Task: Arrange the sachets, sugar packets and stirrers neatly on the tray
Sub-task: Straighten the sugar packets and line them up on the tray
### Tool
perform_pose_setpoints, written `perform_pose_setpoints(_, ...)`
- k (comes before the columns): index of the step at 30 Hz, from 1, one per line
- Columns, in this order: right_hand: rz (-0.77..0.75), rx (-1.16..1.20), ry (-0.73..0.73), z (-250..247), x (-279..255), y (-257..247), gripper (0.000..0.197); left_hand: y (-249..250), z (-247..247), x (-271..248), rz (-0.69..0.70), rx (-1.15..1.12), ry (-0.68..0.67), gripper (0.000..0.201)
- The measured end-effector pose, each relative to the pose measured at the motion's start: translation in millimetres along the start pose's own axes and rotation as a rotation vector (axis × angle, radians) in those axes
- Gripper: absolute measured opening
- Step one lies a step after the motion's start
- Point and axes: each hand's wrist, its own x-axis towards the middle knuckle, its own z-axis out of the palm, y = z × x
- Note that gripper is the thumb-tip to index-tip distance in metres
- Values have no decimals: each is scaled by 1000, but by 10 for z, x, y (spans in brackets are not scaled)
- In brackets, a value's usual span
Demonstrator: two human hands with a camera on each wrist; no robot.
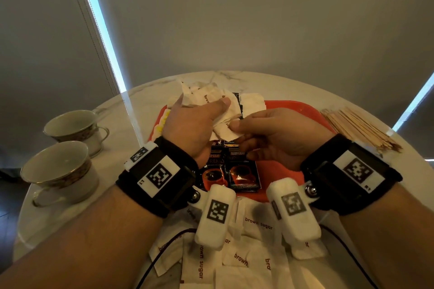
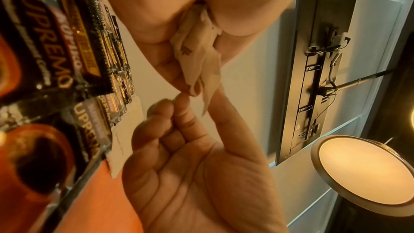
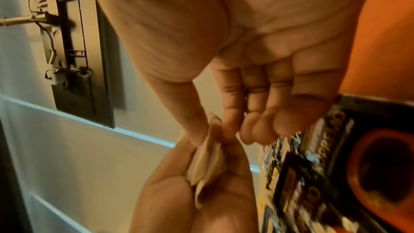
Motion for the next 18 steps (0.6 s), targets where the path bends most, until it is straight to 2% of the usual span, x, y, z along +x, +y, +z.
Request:
perform_pose_setpoints(2, -70, 37, 21, 45, -2, 6, 18, 12, 6, -6, 18, -38, 16, 29)
perform_pose_setpoints(4, -121, 89, 80, 46, 9, -10, 7, 33, -6, 12, 26, -91, 43, 29)
perform_pose_setpoints(11, -319, 312, 230, 48, 43, -15, 26, 75, -93, 96, -34, -106, 109, 35)
perform_pose_setpoints(15, -381, 382, 255, 64, 48, -6, 25, 80, -37, 3, -74, -85, -35, 34)
perform_pose_setpoints(18, -391, 289, 296, 49, 76, 26, 22, 49, -31, -11, -49, -21, -106, 50)
